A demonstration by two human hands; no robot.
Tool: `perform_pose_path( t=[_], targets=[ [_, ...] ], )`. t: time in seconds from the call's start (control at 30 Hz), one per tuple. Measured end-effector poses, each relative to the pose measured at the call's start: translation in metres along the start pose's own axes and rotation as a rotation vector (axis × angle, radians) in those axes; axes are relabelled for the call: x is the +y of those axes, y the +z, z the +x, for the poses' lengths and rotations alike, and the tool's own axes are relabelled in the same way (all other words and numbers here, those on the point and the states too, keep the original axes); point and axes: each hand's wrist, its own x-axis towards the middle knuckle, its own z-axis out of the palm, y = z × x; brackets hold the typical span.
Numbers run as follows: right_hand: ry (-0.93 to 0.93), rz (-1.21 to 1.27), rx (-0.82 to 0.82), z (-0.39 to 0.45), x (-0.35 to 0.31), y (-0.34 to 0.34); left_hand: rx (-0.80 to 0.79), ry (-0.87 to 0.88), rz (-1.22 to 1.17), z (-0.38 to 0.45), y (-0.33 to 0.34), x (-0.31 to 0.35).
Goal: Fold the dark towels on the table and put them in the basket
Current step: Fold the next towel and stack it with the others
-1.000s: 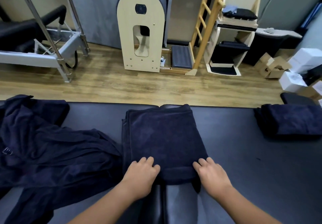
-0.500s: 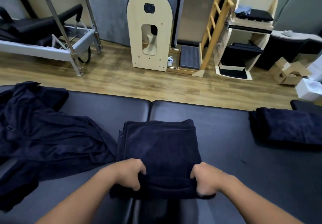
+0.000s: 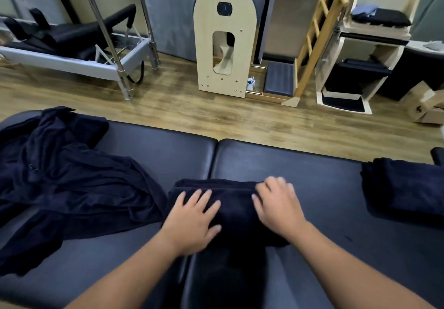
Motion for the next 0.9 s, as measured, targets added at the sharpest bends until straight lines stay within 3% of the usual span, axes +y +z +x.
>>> perform_pose_path(
  t=[0.03, 0.1, 0.2, 0.27, 0.4, 0.57, 0.63, 0.7, 0.8, 0.9],
  targets=[
    [-0.079, 0.005, -0.049, -0.009, -0.007, 0.001, -0.134, -0.053, -0.017, -0.005, 0.009, -0.002],
    [-0.110, -0.021, -0.239, -0.026, -0.013, 0.010, -0.214, -0.146, -0.052, -0.007, 0.022, -0.011],
    [0.186, -0.044, -0.491, -0.024, -0.011, 0.022, -0.242, -0.218, -0.068, 0.007, 0.025, -0.027],
    [0.280, 0.008, -0.624, -0.010, -0.006, 0.032, -0.247, -0.269, -0.105, 0.016, 0.026, -0.036],
    [0.247, 0.119, -0.599, 0.017, -0.002, 0.045, -0.235, -0.330, -0.156, 0.027, 0.026, -0.049],
    [0.333, 0.307, -0.502, 0.024, 0.023, 0.036, 0.157, -0.197, -0.193, 0.043, 0.019, -0.069],
    [0.309, 0.264, -0.498, 0.028, 0.028, 0.027, 0.196, -0.184, -0.156, 0.047, 0.011, -0.075],
    [0.329, 0.140, -0.370, 0.039, 0.024, 0.021, 0.239, -0.226, -0.137, 0.050, 0.003, -0.079],
    [0.374, -0.086, -0.205, 0.059, 0.003, 0.021, 0.215, -0.340, -0.160, 0.056, -0.009, -0.073],
    [0.356, -0.130, -0.357, 0.058, -0.024, 0.033, 0.023, -0.409, -0.181, 0.054, -0.008, -0.058]
  ],
)
